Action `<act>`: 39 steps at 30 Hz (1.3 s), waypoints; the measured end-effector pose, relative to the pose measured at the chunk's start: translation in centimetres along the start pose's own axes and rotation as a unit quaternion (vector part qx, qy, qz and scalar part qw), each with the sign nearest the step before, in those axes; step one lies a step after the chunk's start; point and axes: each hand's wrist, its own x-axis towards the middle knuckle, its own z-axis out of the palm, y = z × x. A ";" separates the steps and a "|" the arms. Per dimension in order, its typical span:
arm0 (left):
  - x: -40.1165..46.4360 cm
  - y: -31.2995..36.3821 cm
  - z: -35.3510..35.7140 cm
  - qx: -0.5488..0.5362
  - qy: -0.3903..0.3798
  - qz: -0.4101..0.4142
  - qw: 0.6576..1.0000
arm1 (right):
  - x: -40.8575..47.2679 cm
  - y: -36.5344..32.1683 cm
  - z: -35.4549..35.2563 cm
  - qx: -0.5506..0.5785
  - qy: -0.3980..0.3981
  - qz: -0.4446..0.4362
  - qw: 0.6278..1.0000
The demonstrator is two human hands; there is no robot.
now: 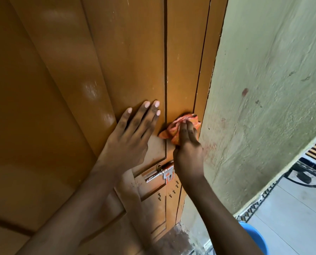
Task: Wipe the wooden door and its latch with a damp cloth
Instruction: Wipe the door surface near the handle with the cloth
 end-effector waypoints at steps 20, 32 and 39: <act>-0.2 0.1 0.3 0.002 0.021 0.000 1.000 | -1.2 -0.7 0.5 0.363 0.054 0.418 0.831; 0.0 0.1 0.0 0.010 0.013 -0.001 1.000 | 0.4 0.2 0.4 0.538 0.069 0.550 0.635; -0.1 0.0 0.2 0.016 0.018 -0.002 1.000 | 0.5 -0.4 -0.9 0.568 0.073 0.552 0.606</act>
